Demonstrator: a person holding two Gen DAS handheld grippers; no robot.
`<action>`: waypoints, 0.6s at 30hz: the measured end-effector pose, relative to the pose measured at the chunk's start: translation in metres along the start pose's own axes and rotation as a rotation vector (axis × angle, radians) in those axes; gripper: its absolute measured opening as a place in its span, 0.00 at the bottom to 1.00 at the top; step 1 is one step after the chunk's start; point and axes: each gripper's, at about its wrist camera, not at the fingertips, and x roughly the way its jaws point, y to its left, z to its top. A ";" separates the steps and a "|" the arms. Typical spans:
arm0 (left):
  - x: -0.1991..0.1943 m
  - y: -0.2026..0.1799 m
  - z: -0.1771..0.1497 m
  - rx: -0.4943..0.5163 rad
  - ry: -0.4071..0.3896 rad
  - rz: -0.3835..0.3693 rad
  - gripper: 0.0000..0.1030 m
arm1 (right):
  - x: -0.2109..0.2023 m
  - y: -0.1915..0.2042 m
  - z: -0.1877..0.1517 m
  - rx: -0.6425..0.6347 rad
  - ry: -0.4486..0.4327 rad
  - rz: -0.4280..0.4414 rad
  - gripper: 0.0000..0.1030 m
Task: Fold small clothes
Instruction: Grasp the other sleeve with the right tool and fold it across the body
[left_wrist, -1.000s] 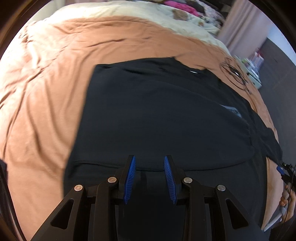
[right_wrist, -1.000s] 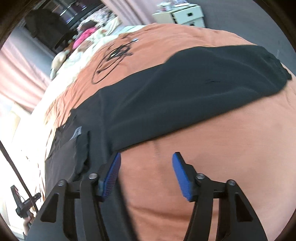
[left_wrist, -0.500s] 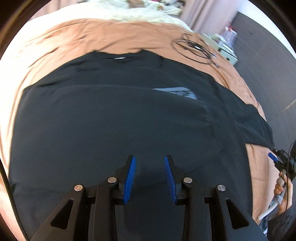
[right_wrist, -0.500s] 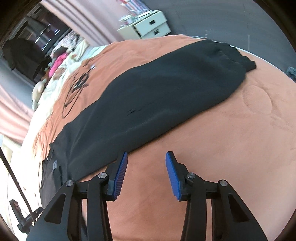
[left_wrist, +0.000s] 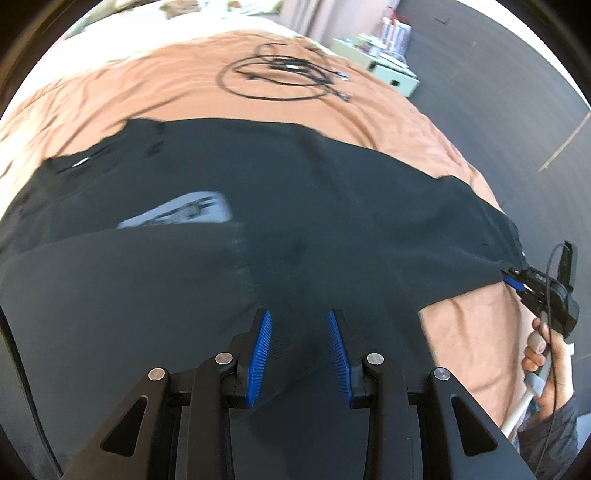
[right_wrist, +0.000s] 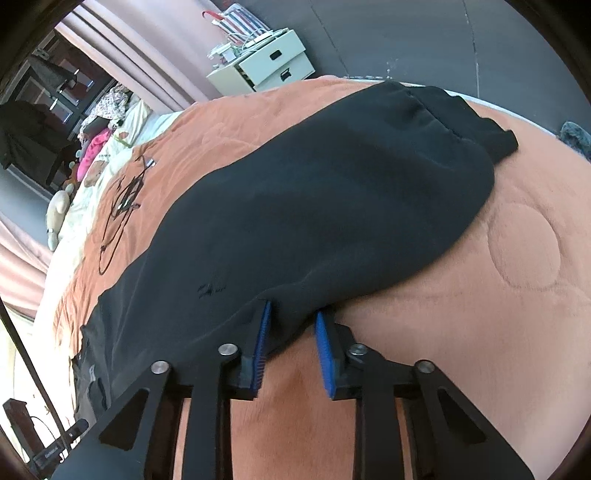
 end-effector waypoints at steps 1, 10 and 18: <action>0.004 -0.008 0.001 0.012 0.002 -0.010 0.33 | 0.002 0.000 0.001 -0.002 -0.003 -0.005 0.10; 0.044 -0.062 0.012 0.067 0.039 -0.093 0.33 | -0.036 0.039 0.011 -0.100 -0.077 0.048 0.02; 0.072 -0.068 0.008 0.051 0.083 -0.075 0.33 | -0.093 0.087 0.018 -0.185 -0.111 0.146 0.02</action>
